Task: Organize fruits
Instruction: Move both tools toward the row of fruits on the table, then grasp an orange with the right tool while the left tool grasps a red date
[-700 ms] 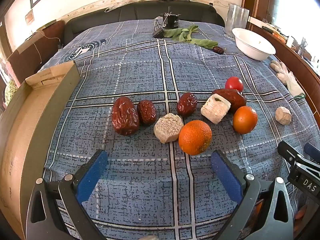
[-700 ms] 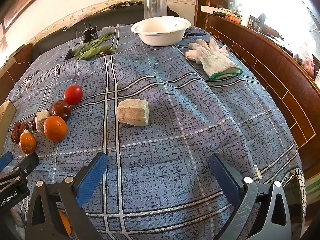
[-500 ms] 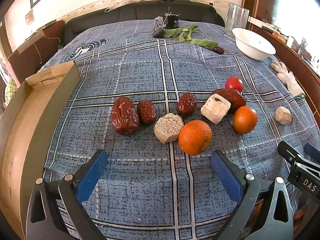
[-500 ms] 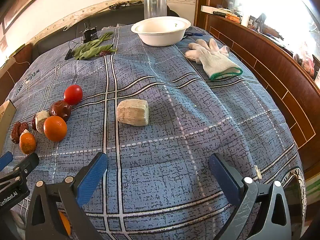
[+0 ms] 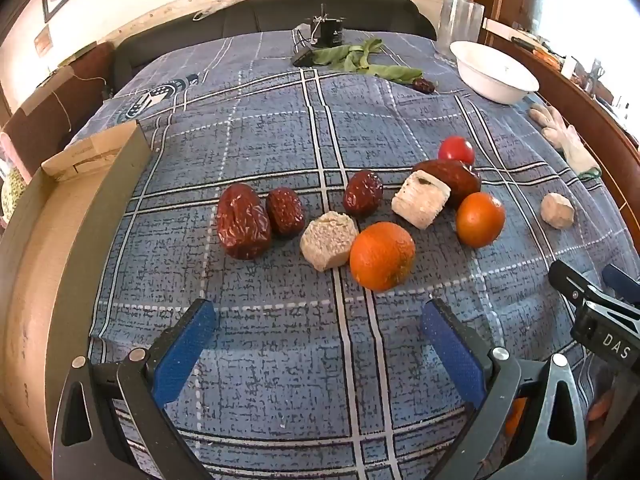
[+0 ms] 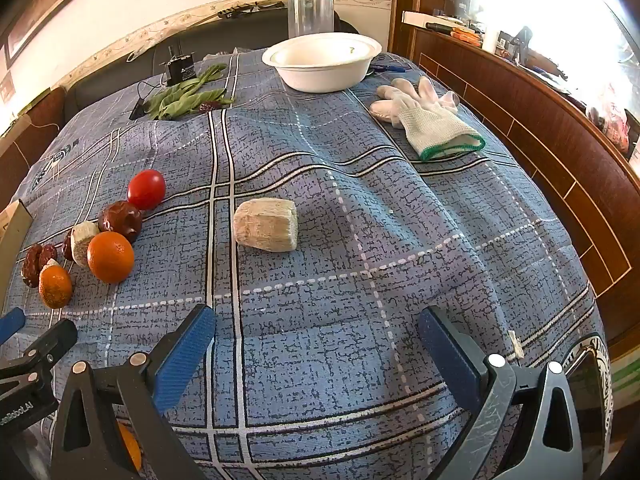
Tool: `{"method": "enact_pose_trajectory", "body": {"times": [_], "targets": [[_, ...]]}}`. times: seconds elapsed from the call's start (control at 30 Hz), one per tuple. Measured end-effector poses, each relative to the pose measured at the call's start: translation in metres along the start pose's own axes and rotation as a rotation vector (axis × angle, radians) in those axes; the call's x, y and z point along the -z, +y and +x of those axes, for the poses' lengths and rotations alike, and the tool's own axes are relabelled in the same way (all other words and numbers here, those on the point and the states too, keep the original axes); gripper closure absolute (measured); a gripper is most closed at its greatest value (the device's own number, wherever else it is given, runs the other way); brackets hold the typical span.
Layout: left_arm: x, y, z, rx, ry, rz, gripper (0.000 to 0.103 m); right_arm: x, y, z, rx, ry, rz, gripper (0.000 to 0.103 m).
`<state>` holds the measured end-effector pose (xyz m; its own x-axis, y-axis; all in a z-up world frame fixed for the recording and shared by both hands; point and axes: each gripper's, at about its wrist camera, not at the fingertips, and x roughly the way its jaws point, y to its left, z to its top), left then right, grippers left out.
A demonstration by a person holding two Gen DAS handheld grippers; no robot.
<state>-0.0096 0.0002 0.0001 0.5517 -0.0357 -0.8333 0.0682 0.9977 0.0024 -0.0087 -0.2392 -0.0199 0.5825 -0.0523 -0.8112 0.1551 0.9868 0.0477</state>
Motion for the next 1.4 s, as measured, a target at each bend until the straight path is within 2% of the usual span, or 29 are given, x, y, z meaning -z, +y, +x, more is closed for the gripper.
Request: {"method": "enact_pose_trajectory", "body": {"times": [0.3,0.4,0.47,0.57,0.73,0.8,0.93,1.0,1.1,1.17,1.23,1.27,1.3,1.4], "targets": [[-0.002,0.001,0.000,0.001,0.006,0.000,0.000,-0.002,-0.002,-0.001,-0.031,0.020,-0.031,0.000],[0.003,0.005,-0.010,0.024,-0.008,-0.028,0.003,0.000,-0.006,-0.002,-0.032,0.033,-0.044,0.000],[0.005,0.010,-0.028,0.050,-0.061,-0.047,0.004,0.000,-0.004,-0.002,-0.031,0.033,-0.044,0.000],[0.008,0.020,-0.067,0.068,-0.186,-0.053,0.004,-0.002,-0.003,0.000,-0.028,0.031,-0.043,0.000],[0.015,0.059,-0.129,0.042,-0.351,-0.099,0.004,-0.005,-0.003,0.000,-0.031,0.047,-0.044,0.000],[0.015,0.078,-0.145,-0.008,-0.395,-0.123,0.003,-0.006,-0.003,0.001,-0.037,0.060,-0.059,0.000],[0.020,0.101,-0.160,-0.081,-0.435,-0.143,0.003,-0.006,-0.004,0.000,-0.032,0.082,-0.095,0.001],[0.025,0.110,-0.166,-0.071,-0.465,-0.146,0.003,-0.004,-0.004,-0.010,0.026,0.064,-0.105,0.001],[0.033,0.113,-0.162,0.009,-0.493,-0.158,0.003,0.005,0.002,-0.043,-0.075,-0.035,-0.120,0.003],[0.037,0.118,-0.153,0.064,-0.466,-0.192,0.003,0.015,0.012,-0.064,-0.142,-0.083,-0.161,0.004],[0.036,0.119,-0.142,0.074,-0.396,-0.202,0.004,0.026,0.025,-0.076,-0.183,-0.100,-0.216,0.015],[0.035,0.118,-0.136,0.086,-0.366,-0.199,0.008,0.029,0.030,-0.079,-0.197,-0.102,-0.238,0.023],[0.035,0.117,-0.131,0.109,-0.337,-0.196,0.018,0.036,0.037,-0.083,-0.221,-0.098,-0.265,0.027],[0.038,0.113,-0.118,0.156,-0.275,-0.181,0.036,0.046,0.048,-0.084,-0.304,-0.068,-0.303,0.040]]}}
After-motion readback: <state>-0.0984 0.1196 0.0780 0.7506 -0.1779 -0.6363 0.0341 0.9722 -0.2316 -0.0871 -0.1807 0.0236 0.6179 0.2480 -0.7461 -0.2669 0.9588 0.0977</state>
